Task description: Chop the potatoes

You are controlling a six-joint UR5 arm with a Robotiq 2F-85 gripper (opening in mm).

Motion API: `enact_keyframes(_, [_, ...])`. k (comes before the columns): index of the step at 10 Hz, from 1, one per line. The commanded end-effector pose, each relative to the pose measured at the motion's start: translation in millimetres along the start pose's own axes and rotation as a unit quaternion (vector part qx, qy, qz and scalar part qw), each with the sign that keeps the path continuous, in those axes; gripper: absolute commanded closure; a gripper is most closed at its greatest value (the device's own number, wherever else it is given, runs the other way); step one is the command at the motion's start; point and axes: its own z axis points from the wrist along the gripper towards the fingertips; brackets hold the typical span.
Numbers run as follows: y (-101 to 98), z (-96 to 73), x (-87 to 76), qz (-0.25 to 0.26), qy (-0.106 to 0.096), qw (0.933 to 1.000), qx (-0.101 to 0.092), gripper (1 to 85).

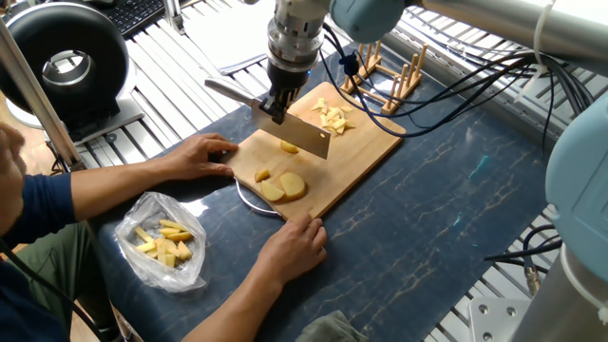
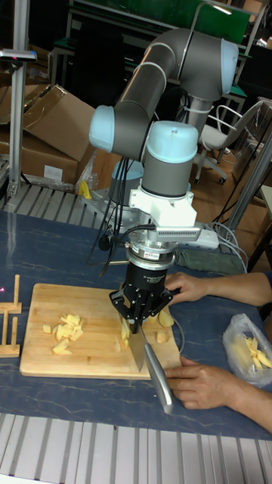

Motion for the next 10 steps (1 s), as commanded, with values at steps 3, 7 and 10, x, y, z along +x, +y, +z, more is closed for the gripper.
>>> enact_keyframes(3, [0.8, 2.9, -2.6, 0.005, -0.007, 1.0000, -0.005, 84.7])
enact_keyframes(7, [2.3, 5.5, -2.1, 0.008, -0.011, 0.9999, -0.007, 84.7])
enact_keyframes(10, [0.4, 15.8, -4.6, 0.009, -0.024, 0.9997, -0.003, 84.7])
